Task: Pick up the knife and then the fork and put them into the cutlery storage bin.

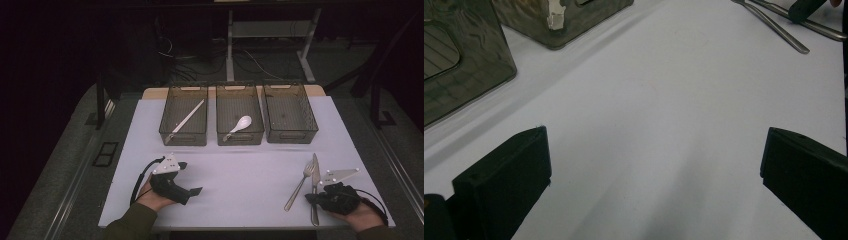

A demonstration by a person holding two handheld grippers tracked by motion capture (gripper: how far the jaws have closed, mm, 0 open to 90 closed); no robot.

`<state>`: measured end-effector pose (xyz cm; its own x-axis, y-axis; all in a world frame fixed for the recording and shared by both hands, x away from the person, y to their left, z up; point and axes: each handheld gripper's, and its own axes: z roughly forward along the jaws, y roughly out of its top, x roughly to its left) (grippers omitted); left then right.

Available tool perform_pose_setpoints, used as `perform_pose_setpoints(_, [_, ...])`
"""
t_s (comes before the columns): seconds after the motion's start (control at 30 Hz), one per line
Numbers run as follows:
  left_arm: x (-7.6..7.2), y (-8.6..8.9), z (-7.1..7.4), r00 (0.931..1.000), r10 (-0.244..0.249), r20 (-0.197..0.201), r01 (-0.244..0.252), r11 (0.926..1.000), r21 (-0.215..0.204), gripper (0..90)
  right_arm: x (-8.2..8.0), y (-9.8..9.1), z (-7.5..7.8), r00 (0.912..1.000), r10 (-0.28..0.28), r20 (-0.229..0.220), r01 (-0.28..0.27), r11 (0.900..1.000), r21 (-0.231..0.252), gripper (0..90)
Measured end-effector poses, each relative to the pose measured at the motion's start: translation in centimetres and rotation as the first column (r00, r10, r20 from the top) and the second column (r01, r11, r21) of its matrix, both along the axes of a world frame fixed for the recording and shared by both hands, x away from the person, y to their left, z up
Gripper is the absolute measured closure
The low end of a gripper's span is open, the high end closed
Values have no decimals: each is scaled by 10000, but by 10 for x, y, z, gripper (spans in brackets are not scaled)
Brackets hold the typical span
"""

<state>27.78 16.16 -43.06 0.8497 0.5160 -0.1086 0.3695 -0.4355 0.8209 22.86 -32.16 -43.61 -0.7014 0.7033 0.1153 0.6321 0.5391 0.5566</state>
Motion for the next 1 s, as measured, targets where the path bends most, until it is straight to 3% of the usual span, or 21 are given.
perform_pose_setpoints(0.4, [1,0,0,10000,-22,13,22,10000,-5,0,-3,-23,2,9977,-680,-59,678,9973,-299,898])
perform_pose_setpoints(1.0, [1,-1,-1,10000,-28,-21,28,10000,-16,0,8,-47,4,9899,-1410,126,1416,9864,-829,898])
